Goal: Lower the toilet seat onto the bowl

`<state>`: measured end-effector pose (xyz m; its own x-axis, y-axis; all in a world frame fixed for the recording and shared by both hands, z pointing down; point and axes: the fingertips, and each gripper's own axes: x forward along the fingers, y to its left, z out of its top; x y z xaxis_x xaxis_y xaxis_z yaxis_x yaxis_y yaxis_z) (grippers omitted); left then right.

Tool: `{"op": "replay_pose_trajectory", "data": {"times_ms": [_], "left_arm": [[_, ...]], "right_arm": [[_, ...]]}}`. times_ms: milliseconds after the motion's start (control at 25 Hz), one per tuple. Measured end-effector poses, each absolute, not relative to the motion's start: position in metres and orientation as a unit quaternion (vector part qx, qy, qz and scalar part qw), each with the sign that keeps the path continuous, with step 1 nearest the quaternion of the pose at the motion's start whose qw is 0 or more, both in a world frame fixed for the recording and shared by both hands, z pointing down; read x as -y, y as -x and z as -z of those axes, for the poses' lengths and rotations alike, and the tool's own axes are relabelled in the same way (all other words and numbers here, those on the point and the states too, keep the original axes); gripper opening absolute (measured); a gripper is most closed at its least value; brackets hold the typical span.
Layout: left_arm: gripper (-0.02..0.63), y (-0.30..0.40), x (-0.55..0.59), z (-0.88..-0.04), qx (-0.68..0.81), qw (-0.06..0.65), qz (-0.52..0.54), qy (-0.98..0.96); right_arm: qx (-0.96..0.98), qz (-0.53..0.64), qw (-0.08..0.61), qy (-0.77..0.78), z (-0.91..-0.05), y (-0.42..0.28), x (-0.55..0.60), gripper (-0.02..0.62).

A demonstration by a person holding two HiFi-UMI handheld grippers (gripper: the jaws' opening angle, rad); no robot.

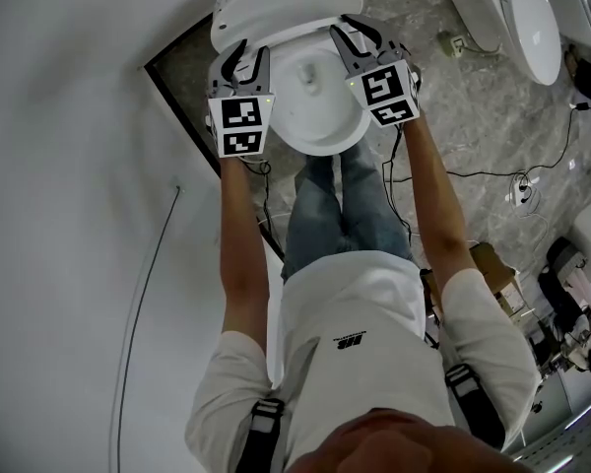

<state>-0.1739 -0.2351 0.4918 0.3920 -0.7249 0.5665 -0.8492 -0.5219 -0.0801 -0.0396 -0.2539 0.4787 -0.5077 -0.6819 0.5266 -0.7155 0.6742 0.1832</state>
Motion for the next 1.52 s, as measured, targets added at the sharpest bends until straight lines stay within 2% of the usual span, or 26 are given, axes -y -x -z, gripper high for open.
{"op": "replay_pose_trajectory", "data": {"times_ms": [1240,1520], "left_arm": [[0.140,0.148,0.152,-0.507,0.461,0.133,-0.294,-0.827],[0.144,0.145,0.128,-0.511,0.454,0.137,-0.293,-0.830]], "right_arm": [[0.873,-0.035,0.299,-0.385,-0.490,0.015,0.175,0.100],[0.882,-0.049,0.283,-0.374,-0.495,0.015,0.151,0.104]]}}
